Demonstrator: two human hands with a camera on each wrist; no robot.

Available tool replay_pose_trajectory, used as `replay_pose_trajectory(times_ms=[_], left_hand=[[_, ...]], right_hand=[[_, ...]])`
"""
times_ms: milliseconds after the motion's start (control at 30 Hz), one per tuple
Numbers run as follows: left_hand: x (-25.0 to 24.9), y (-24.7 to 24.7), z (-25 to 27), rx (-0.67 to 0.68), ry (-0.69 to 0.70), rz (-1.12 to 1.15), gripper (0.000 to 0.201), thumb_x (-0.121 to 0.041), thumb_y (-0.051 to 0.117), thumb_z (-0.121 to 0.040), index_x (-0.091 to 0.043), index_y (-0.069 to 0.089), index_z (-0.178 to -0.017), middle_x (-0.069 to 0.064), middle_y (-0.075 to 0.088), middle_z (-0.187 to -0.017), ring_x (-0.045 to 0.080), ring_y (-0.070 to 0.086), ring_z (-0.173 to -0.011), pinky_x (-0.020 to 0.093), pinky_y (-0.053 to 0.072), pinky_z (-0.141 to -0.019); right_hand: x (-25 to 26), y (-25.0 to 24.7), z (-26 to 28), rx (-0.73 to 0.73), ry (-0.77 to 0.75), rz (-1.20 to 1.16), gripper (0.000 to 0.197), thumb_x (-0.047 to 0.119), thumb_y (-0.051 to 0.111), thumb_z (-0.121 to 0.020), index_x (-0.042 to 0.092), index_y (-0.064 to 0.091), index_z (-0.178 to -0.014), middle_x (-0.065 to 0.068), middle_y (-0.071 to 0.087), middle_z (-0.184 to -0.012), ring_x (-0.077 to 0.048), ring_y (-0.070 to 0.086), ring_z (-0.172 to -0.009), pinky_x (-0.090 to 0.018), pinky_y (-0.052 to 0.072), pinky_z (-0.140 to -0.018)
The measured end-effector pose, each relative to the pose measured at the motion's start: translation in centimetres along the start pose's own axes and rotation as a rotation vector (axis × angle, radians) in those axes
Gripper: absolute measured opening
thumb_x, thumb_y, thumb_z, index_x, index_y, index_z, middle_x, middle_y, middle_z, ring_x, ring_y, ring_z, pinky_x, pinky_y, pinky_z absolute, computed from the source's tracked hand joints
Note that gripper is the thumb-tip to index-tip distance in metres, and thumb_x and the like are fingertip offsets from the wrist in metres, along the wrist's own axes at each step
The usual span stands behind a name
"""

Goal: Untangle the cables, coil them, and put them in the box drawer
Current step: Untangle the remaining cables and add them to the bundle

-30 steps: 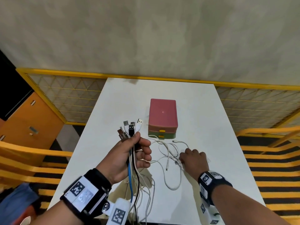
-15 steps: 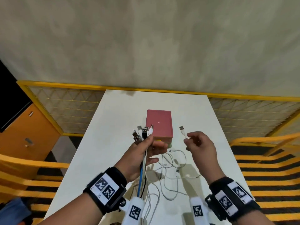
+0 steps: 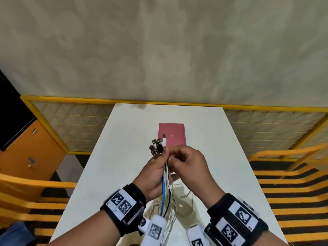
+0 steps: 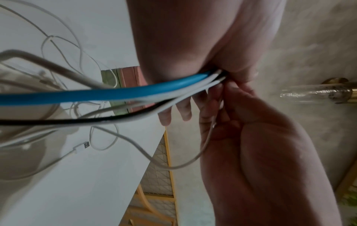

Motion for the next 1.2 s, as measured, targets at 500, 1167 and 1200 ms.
replay_pose_trajectory(times_ms=[500, 1167, 1200], left_hand=[[-5.0, -1.3, 0.8, 0.011, 0.147, 0.123, 0.041, -0.040, 0.048, -0.091, -0.006, 0.068, -0.077, 0.015, 0.070, -0.068, 0.032, 0.074, -0.079, 0.049, 0.055, -0.090], [-2.3, -3.7, 2.9, -0.047, 0.104, -0.100, 0.039, -0.040, 0.051, -0.088, -0.006, 0.061, -0.072, 0.006, 0.041, -0.046, 0.021, 0.052, -0.041, 0.055, 0.052, -0.085], [-2.3, -3.9, 3.0, -0.047, 0.103, -0.102, 0.040, -0.041, 0.051, -0.088, -0.006, 0.061, -0.072, 0.006, 0.042, -0.046, 0.021, 0.052, -0.042, 0.052, 0.051, -0.083]], right_hand=[[-6.6, -3.7, 1.2, -0.007, 0.210, 0.505, 0.028, 0.030, 0.063, -0.084, 0.020, 0.044, -0.066, 0.006, 0.049, -0.059, -0.013, 0.044, -0.055, -0.032, 0.035, -0.055], [-14.8, 6.7, 8.6, 0.532, 1.189, -0.363, 0.061, 0.074, 0.066, -0.069, 0.020, 0.045, -0.088, -0.002, 0.060, -0.067, -0.017, 0.060, -0.058, -0.022, 0.038, -0.054], [-14.9, 7.1, 8.6, 0.500, 1.194, -0.404, 0.057, 0.069, 0.068, -0.072, 0.020, 0.045, -0.094, -0.002, 0.060, -0.067, -0.016, 0.059, -0.058, -0.021, 0.038, -0.053]])
Point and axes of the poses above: each hand's wrist, its own z-axis away from the middle knuckle, its own y-axis out of the palm, x = y × z, the point moved 9 cm from there along -z, towards the middle knuckle
